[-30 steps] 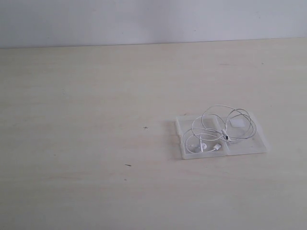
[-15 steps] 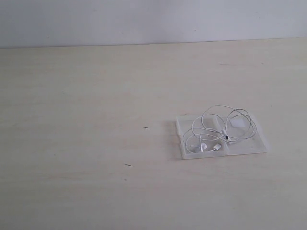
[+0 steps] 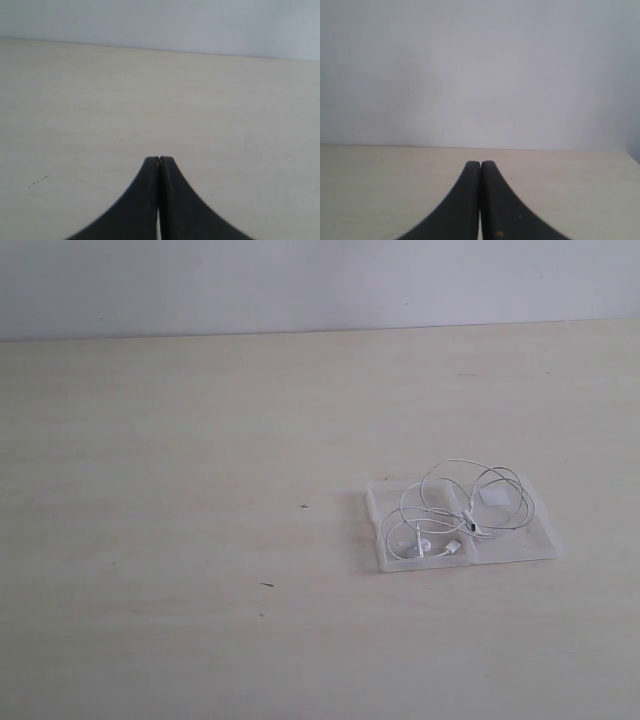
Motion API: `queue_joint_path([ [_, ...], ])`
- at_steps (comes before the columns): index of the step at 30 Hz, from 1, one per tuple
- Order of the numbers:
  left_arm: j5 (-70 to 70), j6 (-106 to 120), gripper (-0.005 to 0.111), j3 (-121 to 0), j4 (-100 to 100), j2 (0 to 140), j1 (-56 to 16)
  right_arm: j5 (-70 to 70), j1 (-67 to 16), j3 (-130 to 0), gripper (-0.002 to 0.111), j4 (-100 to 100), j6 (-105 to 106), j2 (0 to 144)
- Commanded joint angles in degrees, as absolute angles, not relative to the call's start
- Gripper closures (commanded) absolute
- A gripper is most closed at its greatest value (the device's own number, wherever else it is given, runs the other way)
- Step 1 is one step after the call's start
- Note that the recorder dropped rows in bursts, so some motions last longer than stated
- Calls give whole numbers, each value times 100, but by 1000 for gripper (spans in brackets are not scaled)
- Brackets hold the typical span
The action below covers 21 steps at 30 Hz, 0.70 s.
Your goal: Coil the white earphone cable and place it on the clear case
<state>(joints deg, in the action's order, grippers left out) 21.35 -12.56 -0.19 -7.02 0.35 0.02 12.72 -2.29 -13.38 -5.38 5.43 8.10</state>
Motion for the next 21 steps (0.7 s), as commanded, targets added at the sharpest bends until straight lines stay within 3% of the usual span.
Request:
queue_joint_path([
  [1,2063,-1246,107,0,-645,0,14,1943,-198,-1298,108,-400,475,521],
  [8,2063,-1246,107,0,-645,0,14,2239,-198,-1270,108,-437,475,127],
  [21,2063,-1246,107,0,-655,0,14,1585,-198,-364,108,-398,475,0],
])
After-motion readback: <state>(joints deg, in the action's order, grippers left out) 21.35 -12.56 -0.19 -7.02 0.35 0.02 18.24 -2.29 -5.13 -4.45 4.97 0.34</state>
